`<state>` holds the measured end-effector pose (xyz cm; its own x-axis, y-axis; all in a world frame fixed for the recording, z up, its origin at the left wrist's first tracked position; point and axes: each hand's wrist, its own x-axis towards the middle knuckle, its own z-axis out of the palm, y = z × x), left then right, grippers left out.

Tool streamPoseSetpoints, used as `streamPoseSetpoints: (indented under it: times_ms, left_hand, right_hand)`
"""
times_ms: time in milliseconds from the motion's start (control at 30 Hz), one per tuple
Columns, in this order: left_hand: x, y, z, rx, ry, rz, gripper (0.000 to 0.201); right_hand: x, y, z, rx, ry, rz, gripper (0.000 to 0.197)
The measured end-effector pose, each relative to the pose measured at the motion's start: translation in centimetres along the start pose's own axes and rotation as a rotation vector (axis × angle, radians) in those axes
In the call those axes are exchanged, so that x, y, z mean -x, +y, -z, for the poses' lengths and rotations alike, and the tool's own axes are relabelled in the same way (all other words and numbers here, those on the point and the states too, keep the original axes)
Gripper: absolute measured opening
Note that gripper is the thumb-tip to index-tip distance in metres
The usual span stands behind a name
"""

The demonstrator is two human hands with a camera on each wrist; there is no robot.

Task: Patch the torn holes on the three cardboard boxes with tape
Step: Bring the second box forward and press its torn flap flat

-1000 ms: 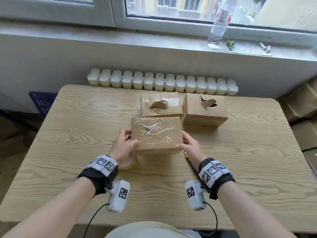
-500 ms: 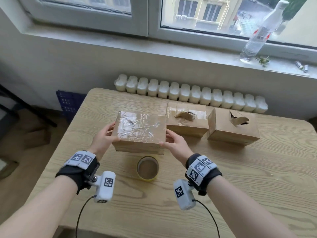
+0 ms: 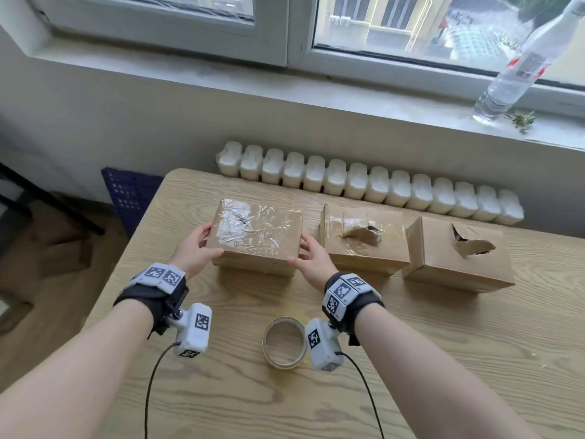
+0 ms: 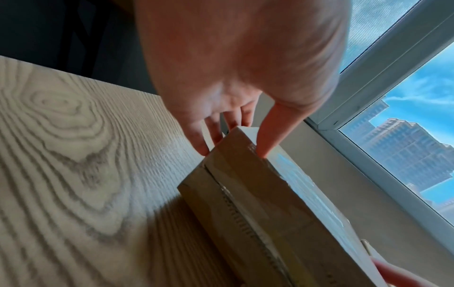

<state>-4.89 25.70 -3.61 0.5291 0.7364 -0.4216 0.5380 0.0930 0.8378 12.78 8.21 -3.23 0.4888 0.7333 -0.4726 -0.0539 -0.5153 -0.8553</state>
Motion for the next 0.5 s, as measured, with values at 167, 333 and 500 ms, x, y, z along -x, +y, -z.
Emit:
streamPoseSetpoints:
  times_ms: [167, 333, 500]
  left_hand:
    - [-1.6, -0.6, -0.5, -0.062, 0.031, -0.013, 0.072]
    - [-0.2, 0.2, -1.4, -0.146, 0.130, -0.045, 0.065]
    - [4.5, 4.7, -4.8, -0.396, 0.285, -0.284, 0.048]
  right_hand:
    - [-1.0, 0.2, 0.1, 0.025, -0.041, -0.021, 0.075]
    - [0.1, -0.5, 0.6, 0.119, -0.052, 0.002, 0.074]
    - [3.6, -0.5, 4.4, 0.219, 0.118, 0.136, 0.053]
